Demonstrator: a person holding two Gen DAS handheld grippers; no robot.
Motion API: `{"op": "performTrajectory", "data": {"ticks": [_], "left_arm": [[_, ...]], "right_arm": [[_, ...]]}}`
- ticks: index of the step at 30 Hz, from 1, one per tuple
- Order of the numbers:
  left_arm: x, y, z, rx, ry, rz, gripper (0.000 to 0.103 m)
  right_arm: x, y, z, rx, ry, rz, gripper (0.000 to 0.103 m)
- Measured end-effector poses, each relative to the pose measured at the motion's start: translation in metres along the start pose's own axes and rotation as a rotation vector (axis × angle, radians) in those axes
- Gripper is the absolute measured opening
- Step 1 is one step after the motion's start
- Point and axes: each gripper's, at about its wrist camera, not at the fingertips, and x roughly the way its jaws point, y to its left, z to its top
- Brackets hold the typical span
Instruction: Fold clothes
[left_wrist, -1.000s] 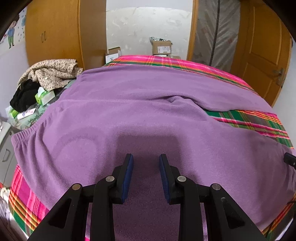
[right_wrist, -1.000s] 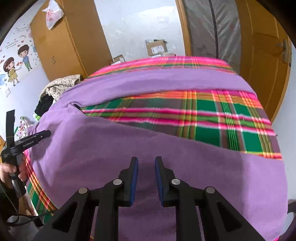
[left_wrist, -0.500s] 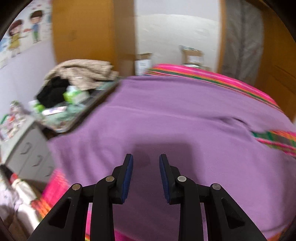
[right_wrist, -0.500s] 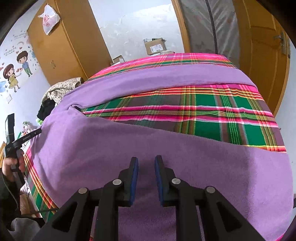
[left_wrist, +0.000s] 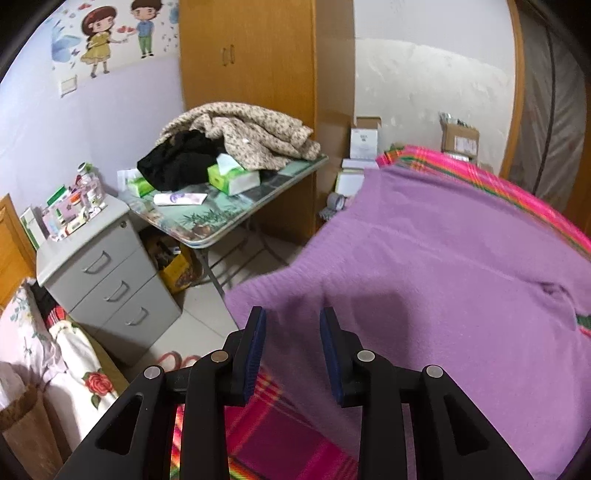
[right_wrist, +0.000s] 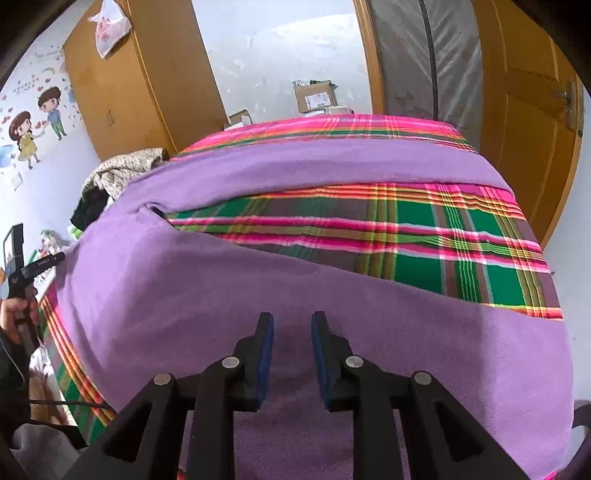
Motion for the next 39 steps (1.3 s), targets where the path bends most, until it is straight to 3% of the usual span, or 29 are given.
{"op": "performTrajectory", "data": {"ticks": [4,7,12,13,14,17,21,23,29,35,39], "left_arm": [[-0.003,0.019,0.002,-0.071,-0.016,0.036,0.033],[0.004,0.03,0.002,-0.114,0.015,-0.005,0.042],[0.016,0.035,0.005,-0.15,0.046,-0.08,0.042],[0.018,0.036,0.005,-0.157,0.052,-0.096,0.037],[0.02,0.037,0.006,-0.164,0.058,-0.111,0.013],[0.018,0.036,0.006,-0.167,0.039,-0.122,0.009],[0.019,0.046,0.005,-0.204,0.016,-0.115,0.009],[0.028,0.053,0.002,-0.226,0.053,-0.124,0.009],[0.028,0.047,0.003,-0.179,0.077,-0.108,0.014],[0.007,0.052,0.003,-0.192,0.039,-0.076,0.017],[-0.012,0.038,0.007,-0.16,0.004,-0.106,0.017]], "right_arm": [[-0.002,0.008,0.003,-0.024,-0.016,0.007,0.022],[0.001,0.014,0.005,-0.038,-0.01,0.013,0.022],[0.004,0.024,0.008,-0.062,-0.006,0.022,0.022],[0.004,0.025,0.008,-0.067,-0.007,0.019,0.022],[0.003,0.026,0.008,-0.068,-0.008,0.02,0.022],[0.002,0.027,0.009,-0.066,-0.011,0.019,0.022],[0.001,0.025,0.011,-0.067,-0.015,0.016,0.022],[0.004,0.025,0.01,-0.065,-0.01,0.014,0.022],[0.007,0.025,0.009,-0.056,-0.007,0.019,0.022],[0.005,0.022,0.008,-0.045,-0.016,0.03,0.022],[0.004,0.019,0.009,-0.019,-0.034,0.044,0.024]]}}
